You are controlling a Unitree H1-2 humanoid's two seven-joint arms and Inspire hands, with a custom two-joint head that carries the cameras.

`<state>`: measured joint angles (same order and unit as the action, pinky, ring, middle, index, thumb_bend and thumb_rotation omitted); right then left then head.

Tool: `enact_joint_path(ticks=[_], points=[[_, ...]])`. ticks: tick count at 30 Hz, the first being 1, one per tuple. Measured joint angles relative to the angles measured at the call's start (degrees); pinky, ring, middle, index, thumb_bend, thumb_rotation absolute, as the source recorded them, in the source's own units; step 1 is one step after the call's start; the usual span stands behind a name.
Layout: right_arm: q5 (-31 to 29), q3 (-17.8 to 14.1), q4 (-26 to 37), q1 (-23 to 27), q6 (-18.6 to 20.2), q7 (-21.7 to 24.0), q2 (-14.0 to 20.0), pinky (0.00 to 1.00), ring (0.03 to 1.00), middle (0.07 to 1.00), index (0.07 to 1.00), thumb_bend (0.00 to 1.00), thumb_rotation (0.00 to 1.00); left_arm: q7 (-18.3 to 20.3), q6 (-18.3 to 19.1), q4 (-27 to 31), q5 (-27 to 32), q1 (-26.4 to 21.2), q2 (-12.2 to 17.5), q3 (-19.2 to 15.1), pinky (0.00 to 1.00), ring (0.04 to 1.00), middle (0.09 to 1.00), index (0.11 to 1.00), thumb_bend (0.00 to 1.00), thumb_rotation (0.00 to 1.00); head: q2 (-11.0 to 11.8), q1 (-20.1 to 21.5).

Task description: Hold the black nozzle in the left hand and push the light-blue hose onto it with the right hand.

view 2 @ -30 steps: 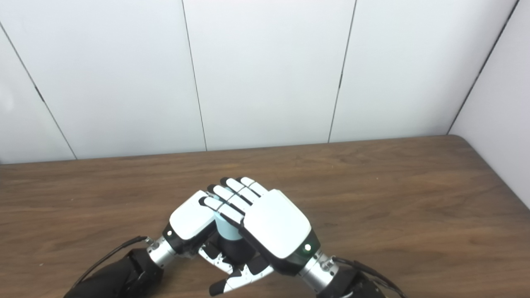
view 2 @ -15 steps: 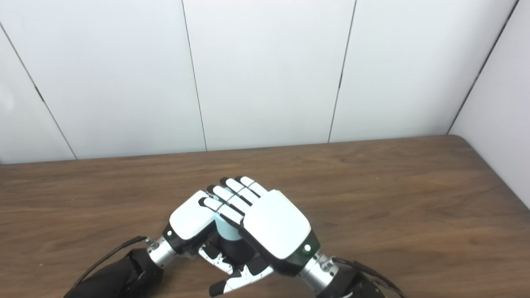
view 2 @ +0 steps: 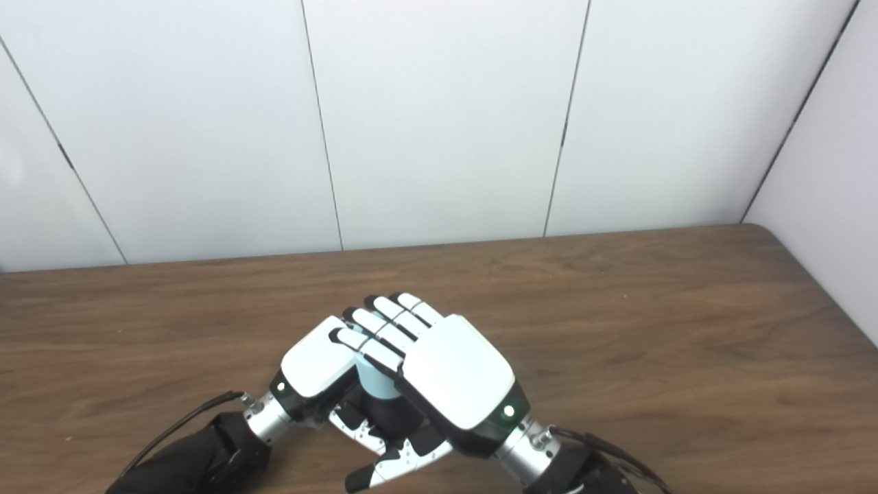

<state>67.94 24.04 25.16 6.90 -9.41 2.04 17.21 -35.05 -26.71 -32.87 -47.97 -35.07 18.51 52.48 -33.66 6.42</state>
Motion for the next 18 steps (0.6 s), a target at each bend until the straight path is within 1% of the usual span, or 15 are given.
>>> enact_joint_path(ticks=[4,11,16,18], points=[[0.01,0.02,0.0,0.0,0.0,-0.01,0.0,0.85,0.871,0.866,0.814,0.72,0.99,0.01,0.0,0.0,0.01,0.0,0.0,0.0,0.26,0.339,0.466,0.511,0.52,0.0,0.0,0.09],[0.0,0.06,0.0,0.0,0.02,-0.05,-0.01,0.85,0.865,0.858,0.808,0.72,0.98,0.05,-0.02,0.0,0.07,0.0,0.0,0.04,0.24,0.314,0.461,0.517,0.52,0.0,0.0,0.09],[0.0,0.06,0.01,0.01,0.04,-0.07,-0.01,0.85,0.864,0.857,0.806,0.72,0.98,0.11,-0.04,0.0,0.09,-0.01,0.0,0.04,0.26,0.342,0.467,0.51,0.52,0.0,0.0,0.09],[-0.01,0.06,0.01,0.01,0.05,-0.07,-0.01,0.84,0.862,0.855,0.805,0.72,0.97,0.1,-0.04,0.0,0.09,-0.01,0.0,0.04,0.26,0.337,0.463,0.515,0.52,0.0,0.0,0.0]])
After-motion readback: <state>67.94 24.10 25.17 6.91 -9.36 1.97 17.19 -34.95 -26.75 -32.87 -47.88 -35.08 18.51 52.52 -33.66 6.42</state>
